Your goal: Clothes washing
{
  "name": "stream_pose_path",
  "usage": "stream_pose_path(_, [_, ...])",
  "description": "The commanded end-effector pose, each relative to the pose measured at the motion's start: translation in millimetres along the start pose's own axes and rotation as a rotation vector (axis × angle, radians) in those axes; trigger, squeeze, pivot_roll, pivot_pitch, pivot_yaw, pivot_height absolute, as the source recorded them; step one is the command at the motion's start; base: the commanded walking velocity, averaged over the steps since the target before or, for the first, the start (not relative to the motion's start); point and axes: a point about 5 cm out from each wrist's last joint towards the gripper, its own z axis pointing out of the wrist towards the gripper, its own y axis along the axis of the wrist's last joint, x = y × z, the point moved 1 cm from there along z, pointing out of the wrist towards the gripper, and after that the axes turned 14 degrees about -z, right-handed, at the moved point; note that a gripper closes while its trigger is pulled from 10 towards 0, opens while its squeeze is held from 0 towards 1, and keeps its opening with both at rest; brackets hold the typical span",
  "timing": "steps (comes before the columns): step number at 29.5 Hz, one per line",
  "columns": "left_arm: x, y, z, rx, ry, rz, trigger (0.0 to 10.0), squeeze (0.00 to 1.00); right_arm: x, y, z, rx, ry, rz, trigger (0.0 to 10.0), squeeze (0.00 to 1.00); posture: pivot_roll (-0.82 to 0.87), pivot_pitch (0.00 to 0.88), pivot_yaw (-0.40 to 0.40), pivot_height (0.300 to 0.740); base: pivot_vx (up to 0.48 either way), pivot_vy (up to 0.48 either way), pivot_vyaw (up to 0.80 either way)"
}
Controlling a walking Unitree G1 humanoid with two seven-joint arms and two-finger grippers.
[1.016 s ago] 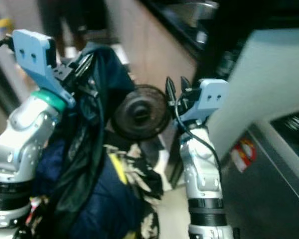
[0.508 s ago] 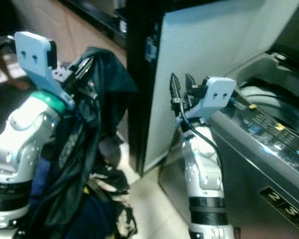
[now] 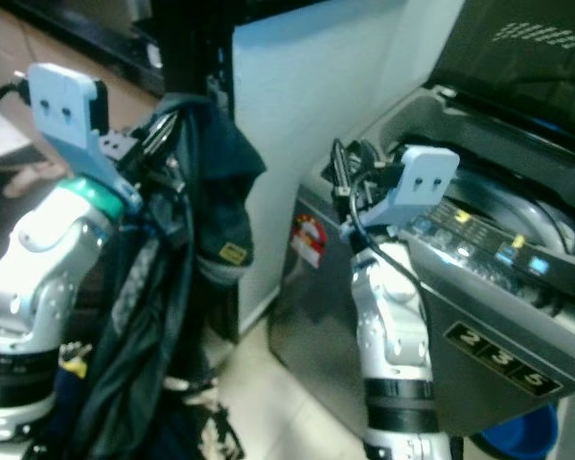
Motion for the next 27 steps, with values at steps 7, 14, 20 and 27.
stream_pose_path(7, [-3.1, 2, 0.1, -0.007, -0.008, 0.007, 10.0, 0.0, -3.4, -2, -2.7, 0.014, -0.015, 0.006, 10.0, 0.0, -0.02, 0.067, 0.032, 0.74, 0.0, 0.0, -0.78])
stream_pose_path(14, [-1.6, 3, 0.5, -0.008, -0.005, 0.018, 10.0, 0.0, -2.8, 2, -0.5, -0.004, -0.015, 0.011, 10.0, 0.0, -0.02, 0.063, 0.035, 0.74, 0.0, 0.0, -0.78])
stream_pose_path(20, [-1.5, 3, 0.6, -0.009, -0.005, 0.02, 10.0, 0.0, -2.5, 3, 0.0, -0.01, -0.014, 0.013, 10.0, 0.0, -0.02, 0.062, 0.036, 0.74, 0.0, 0.0, -0.78])
stream_pose_path(27, [-0.5, 5, 1.1, -0.013, -0.005, 0.027, 10.0, 0.0, -2.4, 8, 2.2, -0.032, -0.014, 0.021, 10.0, 0.0, -0.02, 0.052, 0.039, 0.74, 0.0, 0.0, -0.78])
